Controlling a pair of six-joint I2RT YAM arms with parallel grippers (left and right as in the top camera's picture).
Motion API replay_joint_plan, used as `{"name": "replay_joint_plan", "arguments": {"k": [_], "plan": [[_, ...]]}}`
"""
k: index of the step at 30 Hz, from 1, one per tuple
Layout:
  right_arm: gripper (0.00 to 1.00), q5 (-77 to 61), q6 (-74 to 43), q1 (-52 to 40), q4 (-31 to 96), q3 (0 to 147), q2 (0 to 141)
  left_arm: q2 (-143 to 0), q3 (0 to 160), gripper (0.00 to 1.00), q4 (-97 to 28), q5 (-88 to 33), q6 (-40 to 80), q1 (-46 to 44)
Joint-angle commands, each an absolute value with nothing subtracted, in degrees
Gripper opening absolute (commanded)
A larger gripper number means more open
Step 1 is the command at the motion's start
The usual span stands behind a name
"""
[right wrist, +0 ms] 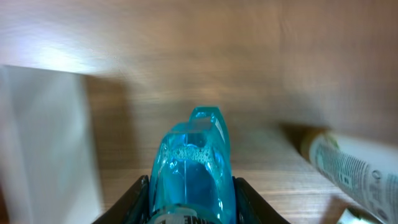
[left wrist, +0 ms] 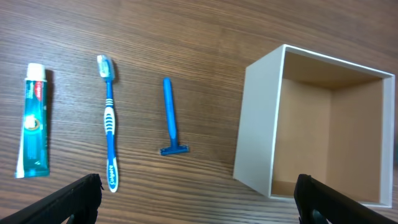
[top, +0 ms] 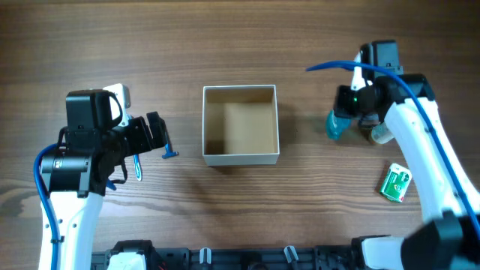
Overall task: Pack container
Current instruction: 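Carry the mouthwash bottle into the box and release it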
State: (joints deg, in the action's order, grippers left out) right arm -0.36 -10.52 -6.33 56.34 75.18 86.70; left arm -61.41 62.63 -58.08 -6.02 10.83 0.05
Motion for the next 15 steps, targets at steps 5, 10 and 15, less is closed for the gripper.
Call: {"name": "replay_joint_plan", "arguments": {"k": [5, 10, 15], "plan": [[0.04, 4.3, -19.3, -25.5, 59.6, 93.8, 80.5, -61.5, 63.8, 1.00, -59.0, 4.5, 15.5, -0.2], [0.04, 4.8, -27.8, -35.0, 57.5, 96.6, 85.3, -61.6, 63.8, 1.00, -60.1, 4.6, 15.5, -0.2], [0.04, 8.7, -32.4, -40.4, 52.7, 96.6, 95.1, -61.7, 63.8, 1.00, -61.1, 4.6, 15.5, -0.2]]}}
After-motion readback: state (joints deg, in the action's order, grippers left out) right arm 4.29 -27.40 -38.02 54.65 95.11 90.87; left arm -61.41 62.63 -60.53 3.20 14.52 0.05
